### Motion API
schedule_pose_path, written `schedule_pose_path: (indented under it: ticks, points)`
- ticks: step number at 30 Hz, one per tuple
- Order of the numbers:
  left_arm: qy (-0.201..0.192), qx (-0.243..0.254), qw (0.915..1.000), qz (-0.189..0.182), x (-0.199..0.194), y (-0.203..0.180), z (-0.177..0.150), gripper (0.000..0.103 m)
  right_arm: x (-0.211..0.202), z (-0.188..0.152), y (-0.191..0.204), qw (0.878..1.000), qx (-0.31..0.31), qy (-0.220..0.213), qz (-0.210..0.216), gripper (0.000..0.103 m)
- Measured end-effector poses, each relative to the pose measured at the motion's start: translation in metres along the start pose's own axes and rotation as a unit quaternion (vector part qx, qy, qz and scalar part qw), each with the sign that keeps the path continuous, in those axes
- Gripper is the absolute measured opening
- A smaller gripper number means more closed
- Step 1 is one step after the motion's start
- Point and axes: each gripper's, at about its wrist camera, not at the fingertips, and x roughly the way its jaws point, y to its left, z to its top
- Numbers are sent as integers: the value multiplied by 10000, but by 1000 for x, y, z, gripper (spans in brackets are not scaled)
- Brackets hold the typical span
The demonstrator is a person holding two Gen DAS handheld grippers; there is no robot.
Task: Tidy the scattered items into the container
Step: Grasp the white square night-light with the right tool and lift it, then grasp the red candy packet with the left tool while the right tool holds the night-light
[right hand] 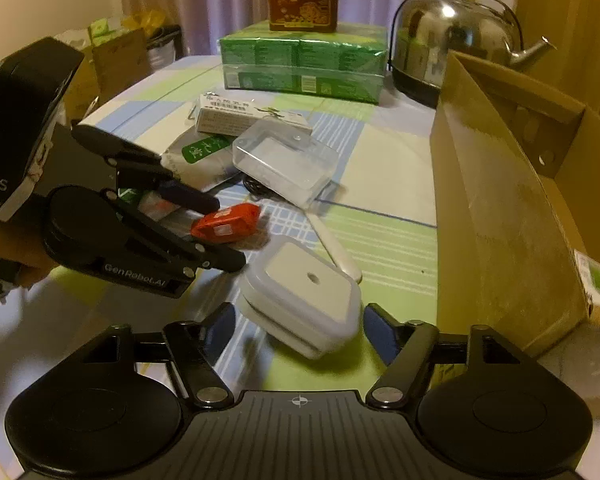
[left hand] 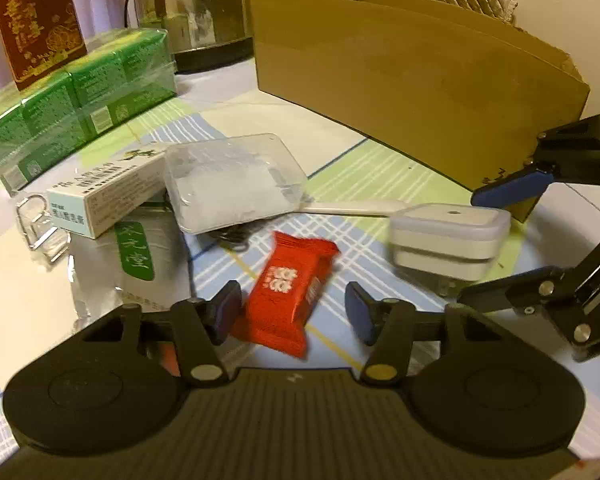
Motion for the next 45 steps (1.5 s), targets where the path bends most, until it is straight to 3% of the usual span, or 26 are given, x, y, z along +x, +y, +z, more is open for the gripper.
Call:
schedule_pose_path:
  ticks: [2, 6, 16, 20, 21, 28, 31, 33, 40, 45]
  points:
    - [19, -34, 10000, -31, -2, -2, -1, 35, -1, 0, -2, 9999, 122, -29, 30, 71]
    - [138, -129, 9998, -5, -14, -8, -4, 30, -4, 3, -2, 9996, 259, -137, 21, 72]
    - [250, -214, 9991, 268, -38, -17, -23, 28, 11, 20, -7, 9979, 620, -146, 141, 80]
    - [101, -158, 9995, 257, -36, -14, -19, 47, 18, 24, -8, 9976, 672, -70, 177, 79]
    - [78, -135, 9996, 227, -35, -14, -18, 52, 19, 24, -9, 9974, 686, -46, 195, 72]
    - [19, -13, 9999, -134, -21, -13, -8, 58, 6, 17, -6, 9988, 490, -48, 48, 67]
    - [120, -3, 9995, -275, -13, -14, -6, 50, -2, 11, -4, 9994, 335, -38, -41, 67]
    - [156, 59, 9996, -217, -12, -17, -6, 29, -6, 6, -3, 9995, 301, -21, -49, 67]
    - [358, -334, 9984, -275, -40, -37, -16, 23, -24, -14, 7, 10000, -4, 35, -62, 67]
    - [333, -222, 9991, -168, -53, -60, -29, 23, -33, -30, 14, 9997, -219, 74, -101, 67]
